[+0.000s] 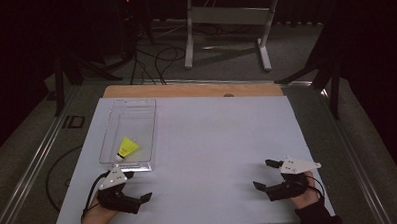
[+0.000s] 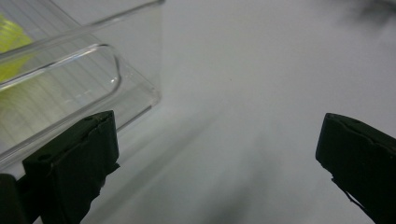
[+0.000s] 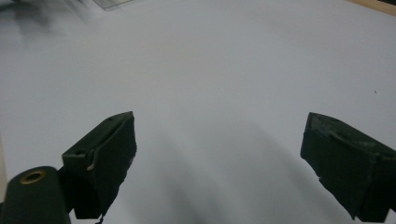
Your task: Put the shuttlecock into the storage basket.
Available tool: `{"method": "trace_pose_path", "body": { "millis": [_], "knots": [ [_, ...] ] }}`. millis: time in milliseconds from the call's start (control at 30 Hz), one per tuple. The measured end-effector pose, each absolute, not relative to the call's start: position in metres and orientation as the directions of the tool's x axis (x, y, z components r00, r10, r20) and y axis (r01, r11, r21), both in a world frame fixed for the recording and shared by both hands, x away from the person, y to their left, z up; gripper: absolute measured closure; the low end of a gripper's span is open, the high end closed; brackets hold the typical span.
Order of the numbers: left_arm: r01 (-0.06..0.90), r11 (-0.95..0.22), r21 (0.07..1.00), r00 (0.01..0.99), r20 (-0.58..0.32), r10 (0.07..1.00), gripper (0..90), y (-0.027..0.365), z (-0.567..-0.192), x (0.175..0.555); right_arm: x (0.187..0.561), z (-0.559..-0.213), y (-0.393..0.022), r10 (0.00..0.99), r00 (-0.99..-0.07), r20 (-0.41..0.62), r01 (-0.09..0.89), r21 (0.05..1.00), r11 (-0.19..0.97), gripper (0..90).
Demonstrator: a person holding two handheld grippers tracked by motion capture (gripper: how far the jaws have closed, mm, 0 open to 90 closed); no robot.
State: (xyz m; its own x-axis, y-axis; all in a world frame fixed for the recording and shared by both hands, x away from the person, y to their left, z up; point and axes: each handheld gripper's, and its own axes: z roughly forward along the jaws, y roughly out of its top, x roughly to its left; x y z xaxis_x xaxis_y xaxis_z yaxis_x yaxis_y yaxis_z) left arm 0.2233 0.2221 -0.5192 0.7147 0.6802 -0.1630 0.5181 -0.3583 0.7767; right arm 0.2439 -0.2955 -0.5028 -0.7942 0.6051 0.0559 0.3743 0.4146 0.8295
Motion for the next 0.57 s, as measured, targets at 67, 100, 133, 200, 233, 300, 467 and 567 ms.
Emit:
{"method": "trace_pose_path", "body": {
  "millis": [67,100,133,200,233,300,467,567],
  "knots": [
    [0.511,-0.359,0.781,0.711,-0.15,0.687,0.2,0.2234,-0.5196,0.2231,0.2436,-0.5035,-0.2952,0.613,-0.789,0.047,0.372,0.831,0.415,10.5],
    [0.506,-0.359,0.784,0.708,-0.141,0.692,0.2,0.2234,-0.5203,0.2227,0.2437,-0.5039,-0.2953,0.618,-0.785,0.04,0.37,0.83,0.416,10.5],
    [0.506,-0.359,0.784,0.708,-0.141,0.692,0.2,0.2234,-0.5203,0.2227,0.2437,-0.5039,-0.2953,0.618,-0.785,0.04,0.37,0.83,0.416,10.5],
    [0.498,-0.366,0.786,0.713,-0.132,0.689,0.2,0.2228,-0.521,0.2227,0.2446,-0.5044,-0.296,0.627,-0.779,0.033,0.368,0.832,0.414,10.5],
    [0.495,-0.367,0.788,0.716,-0.13,0.686,0.2,0.2219,-0.5212,0.2224,0.2449,-0.5046,-0.2965,0.631,-0.775,0.029,0.367,0.833,0.414,10.5],
    [0.494,-0.371,0.786,0.719,-0.13,0.683,0.2,0.2212,-0.5216,0.2223,0.2455,-0.5049,-0.2973,0.635,-0.772,0.032,0.371,0.834,0.409,10.6],
    [0.495,-0.377,0.783,0.723,-0.131,0.678,0.2,0.2203,-0.5219,0.2219,0.2459,-0.5054,-0.2972,0.638,-0.769,0.033,0.373,0.834,0.407,10.6],
    [0.492,-0.379,0.784,0.727,-0.131,0.674,0.2,0.2199,-0.5212,0.2218,0.2462,-0.5059,-0.2965,0.638,-0.77,0.028,0.373,0.831,0.414,10.5]
  ]
}}
